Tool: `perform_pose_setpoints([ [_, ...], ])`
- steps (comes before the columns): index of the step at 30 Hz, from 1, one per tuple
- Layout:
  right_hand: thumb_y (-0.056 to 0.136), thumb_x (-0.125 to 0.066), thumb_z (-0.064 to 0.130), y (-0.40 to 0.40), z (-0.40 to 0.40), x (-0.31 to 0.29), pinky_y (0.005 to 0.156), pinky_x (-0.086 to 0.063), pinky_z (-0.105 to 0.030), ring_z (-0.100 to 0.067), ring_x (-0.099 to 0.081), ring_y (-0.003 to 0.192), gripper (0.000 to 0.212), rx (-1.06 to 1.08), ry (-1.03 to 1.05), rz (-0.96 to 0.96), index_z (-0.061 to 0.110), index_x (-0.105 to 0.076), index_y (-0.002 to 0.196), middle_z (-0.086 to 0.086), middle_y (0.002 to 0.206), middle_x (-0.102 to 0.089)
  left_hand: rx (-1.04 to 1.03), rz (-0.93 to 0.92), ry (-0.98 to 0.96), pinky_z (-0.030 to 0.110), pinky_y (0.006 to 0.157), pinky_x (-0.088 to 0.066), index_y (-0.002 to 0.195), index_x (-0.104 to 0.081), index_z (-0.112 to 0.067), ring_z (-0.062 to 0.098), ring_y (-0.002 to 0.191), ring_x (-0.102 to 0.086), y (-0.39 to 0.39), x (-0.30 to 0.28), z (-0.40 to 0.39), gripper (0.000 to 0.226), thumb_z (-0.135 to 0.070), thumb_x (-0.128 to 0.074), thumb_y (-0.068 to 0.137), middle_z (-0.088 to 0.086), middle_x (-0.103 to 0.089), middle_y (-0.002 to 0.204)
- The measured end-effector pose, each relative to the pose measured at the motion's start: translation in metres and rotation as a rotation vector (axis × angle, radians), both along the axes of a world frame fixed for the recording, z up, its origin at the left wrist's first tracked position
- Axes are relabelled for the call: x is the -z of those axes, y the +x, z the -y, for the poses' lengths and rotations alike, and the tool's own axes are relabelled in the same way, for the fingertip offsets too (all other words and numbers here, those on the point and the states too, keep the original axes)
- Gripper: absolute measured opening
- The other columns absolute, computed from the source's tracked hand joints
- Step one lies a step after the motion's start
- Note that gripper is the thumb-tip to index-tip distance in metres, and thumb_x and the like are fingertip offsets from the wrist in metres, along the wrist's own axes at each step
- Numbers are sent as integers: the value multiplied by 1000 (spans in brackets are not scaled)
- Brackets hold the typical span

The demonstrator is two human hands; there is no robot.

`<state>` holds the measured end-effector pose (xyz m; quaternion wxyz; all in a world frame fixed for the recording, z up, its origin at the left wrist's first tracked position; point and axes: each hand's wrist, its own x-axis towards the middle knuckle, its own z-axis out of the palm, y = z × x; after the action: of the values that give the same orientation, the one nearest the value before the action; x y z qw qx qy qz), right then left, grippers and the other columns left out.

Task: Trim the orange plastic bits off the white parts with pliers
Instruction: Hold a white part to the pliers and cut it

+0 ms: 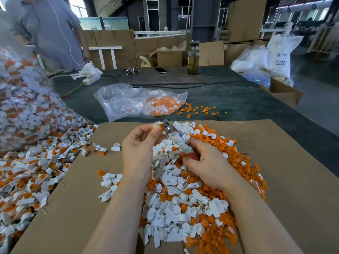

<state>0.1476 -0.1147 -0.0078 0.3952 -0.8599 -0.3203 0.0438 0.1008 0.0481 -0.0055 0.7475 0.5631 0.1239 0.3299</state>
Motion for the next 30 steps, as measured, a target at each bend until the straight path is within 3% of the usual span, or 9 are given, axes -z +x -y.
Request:
perform_pose_setpoints([
  [2,90,-58,21,0,-1,2,55,-39,-20,-4,-56,69,12,7,3,26,29,-57,99,12,81,-59,2,-2,-14,18,65,-54,82,-70,-15,6,62,-66,0,0,1,3,-13,-73,82,-7,-71,66],
  [9,86,-54,12,0,-2,1,59,-51,-35,-8,-58,66,21,19,-6,61,26,-61,100,9,80,-63,18,-17,-49,24,71,-54,82,-70,-14,6,61,-65,-1,-1,3,6,-16,-74,78,-9,-70,66],
  [14,87,-54,17,3,-2,5,51,-36,-21,-6,-55,63,19,38,-56,99,36,-51,90,11,73,-58,47,-90,-129,20,67,-57,86,-69,-11,6,61,-68,0,-2,2,3,-10,-72,85,-6,-71,67],
  [17,90,-56,24,2,-5,9,51,-33,-19,-5,-54,63,16,63,-97,132,37,-47,88,13,73,-55,36,-132,-293,20,65,-59,90,-70,-9,7,67,-72,-2,-4,-3,3,-10,-70,87,-1,-76,76],
  [20,93,-54,32,4,-6,12,51,-32,-20,-5,-53,64,8,138,-101,165,33,-47,95,16,75,-53,-53,-149,-604,20,66,-61,102,-70,-5,11,80,-76,-6,-6,-18,13,-12,-67,92,7,-78,90],
  [23,95,-52,35,8,-4,13,50,-36,-22,-5,-54,65,9,263,-65,180,29,-48,101,15,79,-56,-155,-98,-881,21,69,-61,107,-65,-2,12,77,-76,-10,-7,-37,14,-11,-60,97,9,-78,88],
  [30,96,-52,36,15,-1,15,46,-28,-16,-2,-49,61,11,428,-68,175,28,-46,93,16,71,-48,-204,52,-1147,27,81,-60,104,-59,-6,15,84,-73,-13,-2,-57,14,-10,-46,104,7,-74,100],
])
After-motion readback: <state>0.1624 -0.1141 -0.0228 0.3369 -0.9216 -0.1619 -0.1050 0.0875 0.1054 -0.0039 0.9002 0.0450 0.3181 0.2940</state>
